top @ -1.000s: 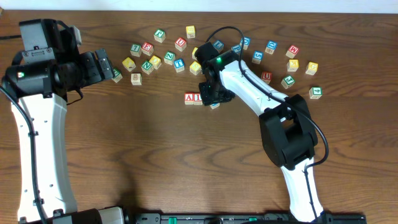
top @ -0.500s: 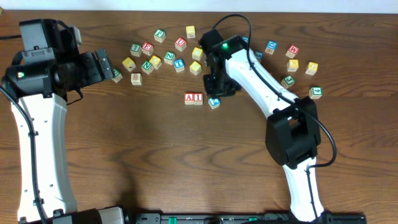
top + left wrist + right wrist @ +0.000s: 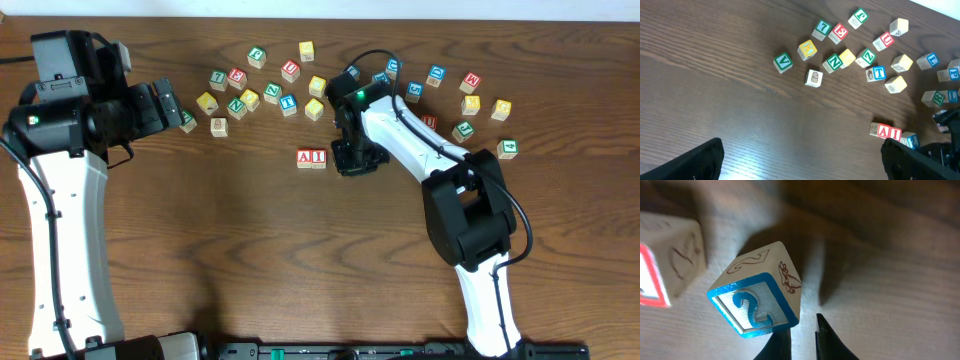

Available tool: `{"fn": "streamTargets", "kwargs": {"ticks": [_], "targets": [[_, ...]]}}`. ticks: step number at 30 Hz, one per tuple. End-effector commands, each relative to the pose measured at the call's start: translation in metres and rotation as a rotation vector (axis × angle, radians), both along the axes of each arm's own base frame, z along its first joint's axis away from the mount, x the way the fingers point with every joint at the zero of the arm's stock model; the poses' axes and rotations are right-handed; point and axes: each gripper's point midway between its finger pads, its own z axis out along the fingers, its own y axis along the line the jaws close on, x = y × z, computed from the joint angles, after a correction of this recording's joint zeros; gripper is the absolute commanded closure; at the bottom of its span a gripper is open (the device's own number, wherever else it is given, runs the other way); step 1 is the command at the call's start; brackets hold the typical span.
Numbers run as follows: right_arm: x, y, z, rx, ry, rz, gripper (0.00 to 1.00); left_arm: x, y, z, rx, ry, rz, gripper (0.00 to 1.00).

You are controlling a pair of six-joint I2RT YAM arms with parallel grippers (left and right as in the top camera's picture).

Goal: Spell out AI2
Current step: 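Carry the blue 2 block toward the right of the I block, then lower the blue 2 block onto the table right of the I block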

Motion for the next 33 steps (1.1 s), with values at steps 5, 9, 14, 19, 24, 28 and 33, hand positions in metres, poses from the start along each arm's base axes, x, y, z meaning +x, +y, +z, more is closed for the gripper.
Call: {"fn": "streamTargets", "kwargs": {"ticks": [5,9,14,19,24,28,33], "targets": [[0.001,0.015,0.007,0.028,-0.038,0.038,0.87,0.002,0.001,0.0,0.001,0.001,0.004,0.01],[-0.003,0.022,0.007,0.03,-0.04,0.057,0.87,0.002,0.002,0.0,0.001,0.001,0.004,0.01],[-0.005,0.027,0.007,0.03,-0.046,0.069,0.87,0.002,0.002,0.0,0.001,0.001,0.004,0.01],[-0.002,0.03,0.008,0.043,-0.058,0.073,0.9,0.002,0.001,0.0,0.001,0.001,0.004,0.01],[0.006,0.027,0.031,0.07,-0.095,0.07,0.97,0.002,0.002,0.0,0.001,0.002,0.004,0.01],[0.015,0.013,0.049,0.083,-0.124,0.035,0.96,0.002,0.001,0.0,0.001,0.002,0.005,0.01],[0.026,-0.007,0.047,0.081,-0.125,-0.044,0.97,0.002,0.001,0.0,0.001,0.002,0.004,0.01]]}}
